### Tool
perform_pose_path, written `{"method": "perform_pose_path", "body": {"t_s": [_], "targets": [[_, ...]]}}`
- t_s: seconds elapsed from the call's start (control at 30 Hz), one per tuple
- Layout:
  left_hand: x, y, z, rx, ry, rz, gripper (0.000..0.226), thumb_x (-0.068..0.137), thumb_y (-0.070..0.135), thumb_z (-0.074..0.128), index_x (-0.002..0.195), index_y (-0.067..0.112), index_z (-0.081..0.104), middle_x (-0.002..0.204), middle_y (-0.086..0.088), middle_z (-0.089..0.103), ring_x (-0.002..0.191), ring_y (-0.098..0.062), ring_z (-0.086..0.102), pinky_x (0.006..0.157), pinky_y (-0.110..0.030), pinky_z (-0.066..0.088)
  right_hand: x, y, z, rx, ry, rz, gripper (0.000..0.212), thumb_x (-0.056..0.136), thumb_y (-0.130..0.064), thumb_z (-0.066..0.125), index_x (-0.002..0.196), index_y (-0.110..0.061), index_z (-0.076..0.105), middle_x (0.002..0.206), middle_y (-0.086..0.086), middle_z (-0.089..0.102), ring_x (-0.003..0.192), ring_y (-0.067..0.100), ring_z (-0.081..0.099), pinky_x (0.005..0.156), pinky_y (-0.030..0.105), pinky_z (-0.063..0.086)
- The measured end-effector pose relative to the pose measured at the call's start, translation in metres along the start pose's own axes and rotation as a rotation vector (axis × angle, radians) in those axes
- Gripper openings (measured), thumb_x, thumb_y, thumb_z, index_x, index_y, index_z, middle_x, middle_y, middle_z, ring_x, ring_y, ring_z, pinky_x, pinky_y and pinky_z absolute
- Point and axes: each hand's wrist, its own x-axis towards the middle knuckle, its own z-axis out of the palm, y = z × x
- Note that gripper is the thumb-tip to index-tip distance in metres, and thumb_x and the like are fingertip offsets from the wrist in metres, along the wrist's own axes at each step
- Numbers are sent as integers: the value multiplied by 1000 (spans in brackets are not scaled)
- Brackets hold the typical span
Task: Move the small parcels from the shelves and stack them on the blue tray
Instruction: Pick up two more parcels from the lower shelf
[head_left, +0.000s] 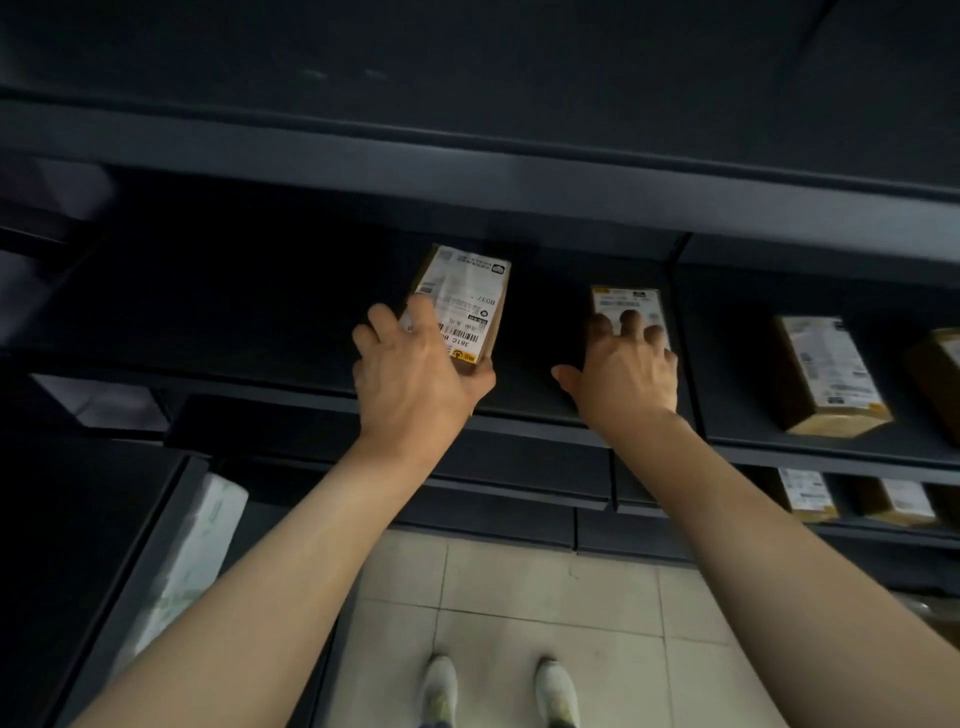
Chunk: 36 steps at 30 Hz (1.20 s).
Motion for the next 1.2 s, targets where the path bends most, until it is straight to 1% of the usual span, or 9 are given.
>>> {"method": "perform_pose_path", "body": {"t_s": [0.17, 0.33, 0.47, 0.6, 0.77, 0.83, 0.97, 1.1, 1.2], "targets": [[-18, 31, 7, 28, 56, -41, 78, 69, 54, 69, 123, 10, 36, 120, -17, 40, 108, -33, 41, 75, -38, 44, 22, 30, 20, 7, -43, 18, 71, 87, -53, 56, 141, -15, 29, 142, 16, 25, 125, 43, 33, 99, 47, 36], [-32, 49, 17, 48, 95, -109, 79, 70, 55, 68, 125, 10, 35, 122, -17, 38, 109, -32, 38, 78, -40, 44, 38, 41, 34, 53, -112, 16, 82, 86, -58, 53, 147, -18, 15, 150, 16, 11, 126, 47, 31, 92, 51, 44], [-44, 55, 20, 54, 108, -174, 78, 70, 53, 68, 126, 10, 35, 124, -16, 36, 112, -32, 36, 82, -41, 43, 39, 46, 34, 86, -82, -32, 81, 87, -52, 55, 148, -19, 12, 146, 15, 12, 119, 45, 34, 85, 47, 45], [-56, 59, 12, 66, 126, -232, 78, 71, 53, 68, 126, 10, 33, 124, -17, 34, 113, -33, 34, 85, -43, 42, 23, 44, 25, 70, -76, -147, 76, 89, -48, 53, 148, -22, 12, 147, 13, 12, 120, 44, 33, 88, 47, 43], [-83, 48, -10, 133, 233, -290, 77, 68, 50, 71, 123, 5, 40, 119, -20, 40, 107, -36, 39, 76, -44, 43, -15, 20, 8, 49, -57, -312, 73, 87, -47, 55, 145, -22, 17, 143, 12, 18, 118, 42, 35, 89, 48, 42], [-101, 37, -25, 135, 253, -348, 77, 68, 48, 71, 123, 6, 39, 117, -18, 40, 106, -35, 38, 77, -43, 41, -33, 5, 0, 48, -46, -382, 73, 88, -46, 54, 145, -22, 17, 142, 12, 17, 117, 41, 34, 89, 46, 42], [-146, 10, -62, 177, 338, -455, 74, 69, 48, 69, 122, 8, 38, 117, -15, 38, 104, -31, 37, 76, -39, 39, -82, -32, -19, 75, -51, -505, 77, 87, -47, 54, 147, -25, 12, 143, 10, 14, 118, 39, 32, 92, 45, 39], [-199, -9, -101, 200, 422, -558, 76, 70, 50, 69, 125, 11, 35, 120, -13, 35, 107, -29, 35, 79, -37, 38, -143, -54, -39, 143, 43, -684, 77, 87, -46, 55, 148, -25, 13, 146, 11, 13, 118, 40, 33, 93, 47, 38], [-243, -18, -129, 217, 489, -607, 76, 70, 51, 68, 125, 12, 35, 120, -13, 34, 107, -29, 34, 81, -38, 37, -192, -64, -54, 158, 73, -774, 78, 88, -49, 52, 149, -26, 8, 147, 10, 10, 117, 38, 31, 94, 47, 36]]}}
